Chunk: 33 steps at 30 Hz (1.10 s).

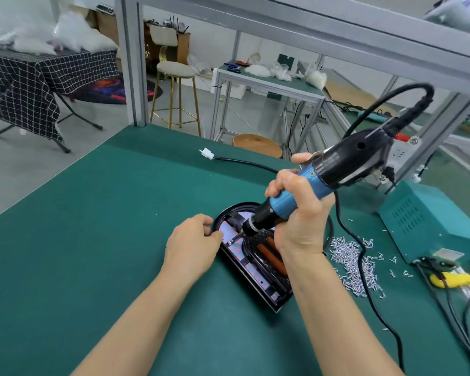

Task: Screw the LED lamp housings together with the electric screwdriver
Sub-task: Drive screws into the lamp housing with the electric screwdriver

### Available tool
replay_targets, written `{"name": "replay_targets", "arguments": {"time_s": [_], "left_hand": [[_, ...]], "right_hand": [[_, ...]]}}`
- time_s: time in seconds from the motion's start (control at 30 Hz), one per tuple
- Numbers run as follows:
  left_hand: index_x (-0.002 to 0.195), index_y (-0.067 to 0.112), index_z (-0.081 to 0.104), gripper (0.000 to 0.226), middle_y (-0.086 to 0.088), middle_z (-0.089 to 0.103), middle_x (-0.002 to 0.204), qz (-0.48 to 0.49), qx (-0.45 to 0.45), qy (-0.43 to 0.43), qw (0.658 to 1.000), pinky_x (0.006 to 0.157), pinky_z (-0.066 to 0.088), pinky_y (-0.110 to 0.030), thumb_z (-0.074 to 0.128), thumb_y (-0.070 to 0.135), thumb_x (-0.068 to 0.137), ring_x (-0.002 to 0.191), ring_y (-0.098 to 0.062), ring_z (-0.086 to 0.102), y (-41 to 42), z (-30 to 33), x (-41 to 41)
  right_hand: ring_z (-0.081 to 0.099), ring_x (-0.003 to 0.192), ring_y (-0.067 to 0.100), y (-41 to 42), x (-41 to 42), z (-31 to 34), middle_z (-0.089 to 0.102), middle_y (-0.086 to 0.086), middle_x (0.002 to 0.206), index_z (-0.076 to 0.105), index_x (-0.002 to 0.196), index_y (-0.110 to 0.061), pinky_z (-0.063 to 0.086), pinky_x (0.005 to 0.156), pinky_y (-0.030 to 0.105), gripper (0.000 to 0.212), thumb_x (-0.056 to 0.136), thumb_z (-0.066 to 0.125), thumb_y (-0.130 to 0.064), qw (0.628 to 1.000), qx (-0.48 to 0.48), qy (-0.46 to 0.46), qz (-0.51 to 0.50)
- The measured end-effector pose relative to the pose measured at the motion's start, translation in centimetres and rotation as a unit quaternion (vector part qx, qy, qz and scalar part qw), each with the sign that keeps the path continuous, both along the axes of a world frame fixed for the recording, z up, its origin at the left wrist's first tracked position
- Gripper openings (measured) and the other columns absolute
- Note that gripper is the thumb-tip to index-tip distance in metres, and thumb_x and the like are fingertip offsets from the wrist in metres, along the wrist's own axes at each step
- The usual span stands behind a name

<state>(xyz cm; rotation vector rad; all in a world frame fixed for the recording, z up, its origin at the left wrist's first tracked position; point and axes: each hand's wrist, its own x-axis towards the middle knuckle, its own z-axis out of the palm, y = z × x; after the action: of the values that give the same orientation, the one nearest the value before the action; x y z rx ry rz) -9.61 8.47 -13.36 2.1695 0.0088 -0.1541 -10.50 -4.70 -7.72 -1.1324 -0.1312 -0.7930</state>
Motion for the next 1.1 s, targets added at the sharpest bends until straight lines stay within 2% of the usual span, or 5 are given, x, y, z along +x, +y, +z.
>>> {"name": "replay_targets", "arguments": {"time_s": [0.17,0.37,0.7,0.9,1.1], "left_hand": [[0.085,0.008,0.061,0.008,-0.015,0.062,0.079,-0.016,-0.05,0.033,0.998,0.083,0.053,-0.048,0.054,0.009,0.083,0.068,-0.022,0.054,-0.3,0.0,0.9],[0.087,-0.002,0.068,0.017,-0.023,0.068,0.079,0.012,-0.111,0.063,0.992,0.075,0.057,-0.048,0.054,0.002,0.079,0.058,-0.025,0.063,-0.5,-0.7,1.8],[0.073,0.006,0.069,0.015,-0.013,0.067,0.06,0.034,-0.15,0.076,0.985,0.074,0.058,-0.045,0.064,0.015,0.084,0.051,-0.026,0.061,-0.4,-1.7,3.2],[0.069,0.009,0.067,0.012,-0.013,0.068,0.058,0.035,-0.139,0.079,0.987,0.073,0.059,-0.043,0.065,0.014,0.08,0.054,-0.028,0.065,-0.4,-1.7,3.6],[0.071,0.006,0.067,0.011,-0.015,0.068,0.058,0.032,-0.131,0.079,0.988,0.073,0.059,-0.043,0.065,0.012,0.08,0.052,-0.027,0.065,-0.5,-1.7,3.9]], "right_hand": [[0.043,0.05,0.021,0.3,0.1,0.3,0.049,-0.001,0.052,0.053,0.091,-0.011,0.039,0.058,0.029,0.029,0.064,0.058,-0.003,0.999,-0.041,0.007,0.025],[0.045,0.05,0.02,0.7,0.0,0.3,0.051,-0.004,0.052,0.055,0.091,-0.017,0.041,0.058,0.026,0.026,0.065,0.06,-0.013,0.992,-0.093,0.007,0.083],[0.047,0.052,0.018,0.9,0.3,0.3,0.054,-0.006,0.054,0.062,0.087,-0.031,0.043,0.057,0.026,0.023,0.069,0.059,-0.016,0.987,-0.135,0.011,0.086],[0.044,0.054,0.02,0.9,0.1,0.4,0.052,-0.009,0.055,0.058,0.067,-0.03,0.041,0.057,0.029,0.013,0.066,0.057,-0.017,0.983,-0.158,0.02,0.096],[0.044,0.054,0.02,0.9,-0.4,0.4,0.054,-0.006,0.056,0.059,0.075,-0.035,0.042,0.057,0.029,0.021,0.064,0.058,-0.017,0.977,-0.166,0.035,0.129]]}}
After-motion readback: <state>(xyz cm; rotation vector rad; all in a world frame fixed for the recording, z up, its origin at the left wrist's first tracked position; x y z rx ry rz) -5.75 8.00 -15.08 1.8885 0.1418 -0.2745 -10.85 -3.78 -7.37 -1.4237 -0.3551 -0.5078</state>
